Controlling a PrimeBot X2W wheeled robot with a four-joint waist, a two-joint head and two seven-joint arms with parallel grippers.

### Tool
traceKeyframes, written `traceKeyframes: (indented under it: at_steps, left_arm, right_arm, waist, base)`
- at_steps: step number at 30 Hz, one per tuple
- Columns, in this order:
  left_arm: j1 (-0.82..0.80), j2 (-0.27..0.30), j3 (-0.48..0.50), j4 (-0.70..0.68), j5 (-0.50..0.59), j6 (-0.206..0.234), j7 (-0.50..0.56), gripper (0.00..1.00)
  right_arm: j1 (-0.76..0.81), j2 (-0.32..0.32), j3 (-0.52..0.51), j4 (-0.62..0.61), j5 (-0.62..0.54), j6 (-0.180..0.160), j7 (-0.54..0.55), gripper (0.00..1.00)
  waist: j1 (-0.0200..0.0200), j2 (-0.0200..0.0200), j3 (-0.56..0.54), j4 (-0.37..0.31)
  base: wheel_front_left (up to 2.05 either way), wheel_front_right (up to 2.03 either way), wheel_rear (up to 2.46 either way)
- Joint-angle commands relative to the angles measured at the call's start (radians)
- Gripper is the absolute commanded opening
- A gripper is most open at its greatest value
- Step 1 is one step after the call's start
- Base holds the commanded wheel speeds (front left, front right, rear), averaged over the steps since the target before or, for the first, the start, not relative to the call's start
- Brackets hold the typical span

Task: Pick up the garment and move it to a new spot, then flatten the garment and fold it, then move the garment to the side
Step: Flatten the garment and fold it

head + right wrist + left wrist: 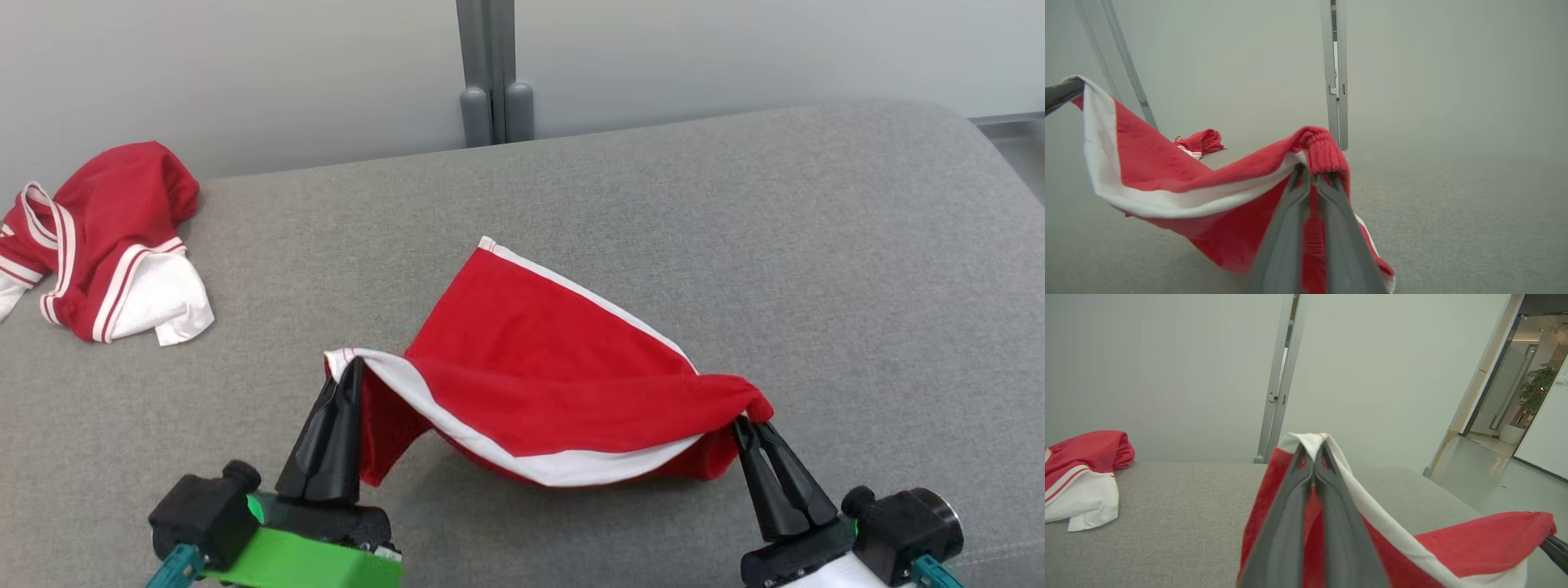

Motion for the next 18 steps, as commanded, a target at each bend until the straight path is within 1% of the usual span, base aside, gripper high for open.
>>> traceKeyframes:
  at_steps: [1, 3, 4, 9, 14, 18]
  left_arm:
    - [-0.039, 0.012, 0.003, 0.039, 0.0, -0.011, -0.001, 0.0]
    - [-0.067, 0.012, 0.001, 0.107, -0.006, -0.02, 0.004, 0.0]
    - [-0.111, 0.014, -0.002, 0.168, -0.007, -0.03, 0.0, 0.0]
    - [-0.264, 0.034, -0.026, 0.323, 0.022, -0.055, 0.002, 0.0]
    - [-0.46, 0.03, -0.071, 0.506, 0.041, -0.076, 0.02, 0.0]
    - [-0.602, 0.016, -0.097, 0.662, 0.057, -0.081, 0.029, 0.0]
  right_arm:
    - [-0.028, 0.003, 0.002, 0.034, 0.016, -0.001, -0.003, 0.0]
    - [-0.047, 0.005, 0.008, 0.086, 0.033, -0.001, -0.003, 0.0]
    - [-0.071, 0.008, 0.008, 0.129, 0.049, -0.001, -0.003, 0.0]
    - [-0.143, 0.021, -0.009, 0.205, 0.088, -0.001, -0.003, 0.0]
    - [-0.224, 0.037, -0.041, 0.273, 0.131, -0.001, -0.003, 0.0]
    - [-0.279, 0.042, -0.058, 0.314, 0.148, -0.001, -0.003, 0.0]
  waist:
    - [0.0001, 0.0, 0.039, -0.017]
    - [0.0001, 0.0, 0.064, -0.026]
    - [0.0001, 0.0, 0.091, -0.035]
    - [0.0001, 0.0, 0.169, -0.067]
    - [0.0001, 0.0, 0.246, -0.1]
    - [0.0001, 0.0, 0.3, -0.123]
  base:
    - [0.0, 0.0, 0.0]
    - [0.0, 0.0, 0.0]
    - [0.0, 0.0, 0.0]
    - [0.0, 0.0, 0.0]
    - [0.0, 0.0, 0.0]
    - [0.0, 0.0, 0.0]
